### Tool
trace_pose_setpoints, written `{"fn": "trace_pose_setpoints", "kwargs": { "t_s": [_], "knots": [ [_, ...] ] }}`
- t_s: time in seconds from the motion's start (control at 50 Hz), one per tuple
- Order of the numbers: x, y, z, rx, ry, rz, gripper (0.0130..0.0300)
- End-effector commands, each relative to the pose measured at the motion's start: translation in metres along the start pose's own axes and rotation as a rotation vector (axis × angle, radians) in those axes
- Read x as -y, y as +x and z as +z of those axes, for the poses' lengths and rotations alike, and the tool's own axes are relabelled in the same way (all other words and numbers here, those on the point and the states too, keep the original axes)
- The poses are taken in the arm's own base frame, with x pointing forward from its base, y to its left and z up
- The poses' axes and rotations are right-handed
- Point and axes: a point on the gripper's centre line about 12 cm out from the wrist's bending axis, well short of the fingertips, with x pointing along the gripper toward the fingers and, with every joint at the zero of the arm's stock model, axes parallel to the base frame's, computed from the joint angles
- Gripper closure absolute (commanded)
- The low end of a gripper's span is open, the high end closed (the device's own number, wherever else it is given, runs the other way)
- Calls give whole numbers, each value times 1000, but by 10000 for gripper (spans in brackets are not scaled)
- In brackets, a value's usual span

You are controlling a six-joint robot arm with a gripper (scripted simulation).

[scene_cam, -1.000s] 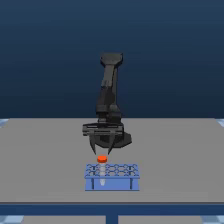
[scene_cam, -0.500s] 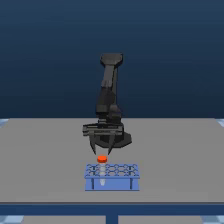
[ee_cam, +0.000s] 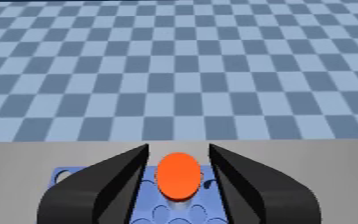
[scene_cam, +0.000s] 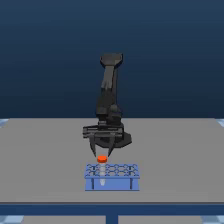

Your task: Pick up the centrifuge tube on the rack

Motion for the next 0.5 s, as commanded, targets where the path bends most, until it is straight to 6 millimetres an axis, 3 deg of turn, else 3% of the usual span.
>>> {"fn": "trace_pose_setpoints", "kwargs": {
  "t_s": [0.02,0.5],
  "knots": [
    [0,1,-2,4,-9,2,130],
    [0,10,-17,3,-9,2,130]
  ]
}}
